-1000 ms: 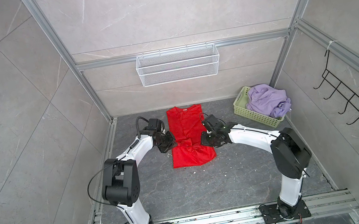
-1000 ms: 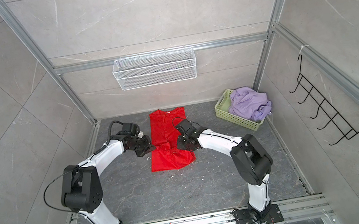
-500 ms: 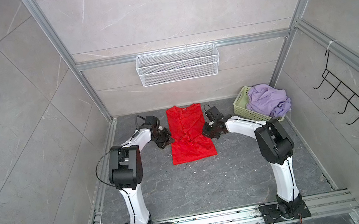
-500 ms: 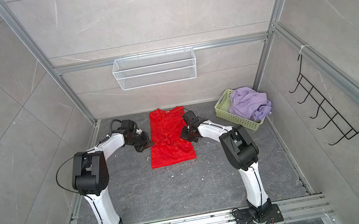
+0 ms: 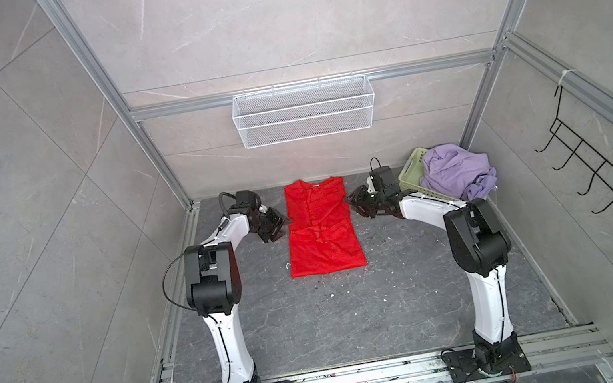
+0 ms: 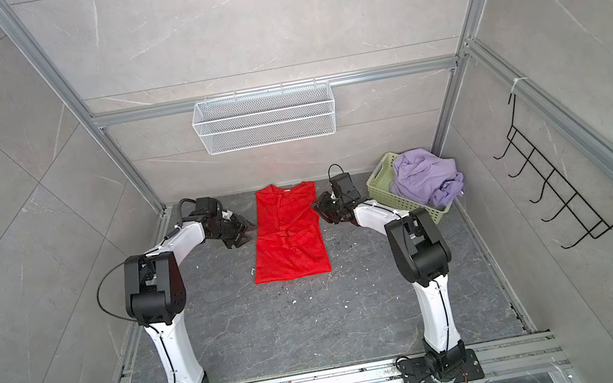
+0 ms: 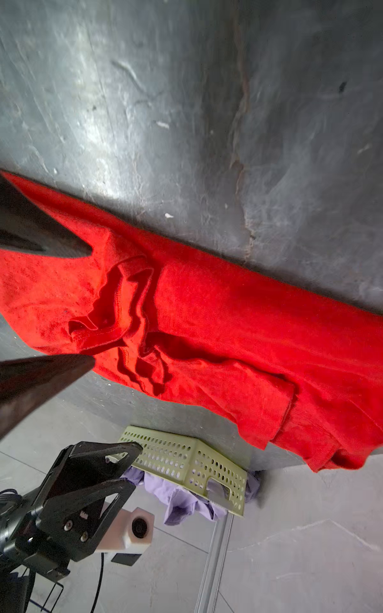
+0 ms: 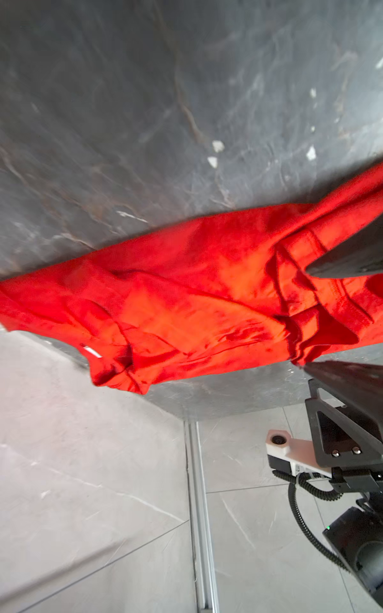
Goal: Fold and stack the t-shirts
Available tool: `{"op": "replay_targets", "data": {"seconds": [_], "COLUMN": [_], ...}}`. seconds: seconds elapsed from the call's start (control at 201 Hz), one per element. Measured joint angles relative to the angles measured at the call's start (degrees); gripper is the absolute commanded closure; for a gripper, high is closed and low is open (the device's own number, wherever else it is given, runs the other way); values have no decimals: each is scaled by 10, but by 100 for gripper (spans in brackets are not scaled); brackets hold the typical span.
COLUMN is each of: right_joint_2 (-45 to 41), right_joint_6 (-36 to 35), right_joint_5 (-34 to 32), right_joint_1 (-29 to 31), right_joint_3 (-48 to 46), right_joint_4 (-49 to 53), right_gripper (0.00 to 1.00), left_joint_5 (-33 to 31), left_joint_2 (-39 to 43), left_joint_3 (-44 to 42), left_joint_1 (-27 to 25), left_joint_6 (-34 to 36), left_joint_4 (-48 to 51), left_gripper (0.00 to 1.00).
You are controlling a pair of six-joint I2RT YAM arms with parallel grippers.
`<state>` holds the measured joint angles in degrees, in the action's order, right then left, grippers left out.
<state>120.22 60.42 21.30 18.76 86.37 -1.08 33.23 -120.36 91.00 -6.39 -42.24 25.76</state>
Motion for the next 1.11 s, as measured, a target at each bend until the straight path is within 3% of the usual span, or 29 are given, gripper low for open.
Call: {"op": "replay_targets", "data": {"seconds": [0.259,0.682,0.861,1.105], "right_joint_2": [-72,-202,-210,-191], "right_joint_6": [-16,-21,11,64], "right_joint_5": [0,5,37,58], "right_joint_1": [11,84,86,96], "right_joint_3": [-99,-316,-370,-395], "right_joint_4": [23,83,44,-65], "right_gripper": [54,49,45,45], "left_joint_5": [-3,5,45,101], "left_joint_2": [31,219,220,179], "left_joint_3": [-41,-299,-365,-374], "left_joint_1": [10,-3,-10,-10], "left_joint_6": [12,45,31,-3], "left_joint_4": [-2,33,17,-41], "left_gripper": [38,32,31,33]}}
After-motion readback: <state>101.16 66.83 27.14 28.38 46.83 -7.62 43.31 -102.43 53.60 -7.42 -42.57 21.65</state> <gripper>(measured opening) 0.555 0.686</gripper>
